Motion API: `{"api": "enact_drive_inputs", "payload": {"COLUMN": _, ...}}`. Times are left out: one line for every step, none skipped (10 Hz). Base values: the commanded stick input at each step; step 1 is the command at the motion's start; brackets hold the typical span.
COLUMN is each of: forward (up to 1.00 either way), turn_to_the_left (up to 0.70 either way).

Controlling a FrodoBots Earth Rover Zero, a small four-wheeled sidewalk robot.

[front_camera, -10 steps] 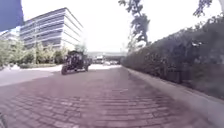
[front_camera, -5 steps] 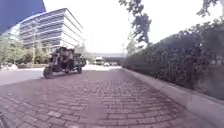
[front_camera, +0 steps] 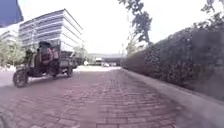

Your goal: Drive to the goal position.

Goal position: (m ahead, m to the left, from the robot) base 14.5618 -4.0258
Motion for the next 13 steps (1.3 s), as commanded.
{"api": "enact_drive_inputs", "payload": {"forward": 0.7, "turn_to_the_left": 0.0}}
{"api": "enact_drive_inputs", "payload": {"forward": 0.7, "turn_to_the_left": 0.0}}
{"api": "enact_drive_inputs", "payload": {"forward": 0.7, "turn_to_the_left": 0.0}}
{"api": "enact_drive_inputs", "payload": {"forward": 0.7, "turn_to_the_left": 0.0}}
{"api": "enact_drive_inputs", "payload": {"forward": 0.7, "turn_to_the_left": 0.0}}
{"api": "enact_drive_inputs", "payload": {"forward": 0.7, "turn_to_the_left": 0.0}}
{"api": "enact_drive_inputs", "payload": {"forward": 0.7, "turn_to_the_left": 0.0}}
{"api": "enact_drive_inputs", "payload": {"forward": 0.7, "turn_to_the_left": 0.0}}
{"api": "enact_drive_inputs", "payload": {"forward": 0.7, "turn_to_the_left": 0.0}}
{"api": "enact_drive_inputs", "payload": {"forward": 0.7, "turn_to_the_left": 0.0}}
{"api": "enact_drive_inputs", "payload": {"forward": 0.7, "turn_to_the_left": 0.0}}
{"api": "enact_drive_inputs", "payload": {"forward": 0.7, "turn_to_the_left": 0.0}}
{"api": "enact_drive_inputs", "payload": {"forward": 0.7, "turn_to_the_left": 0.0}}
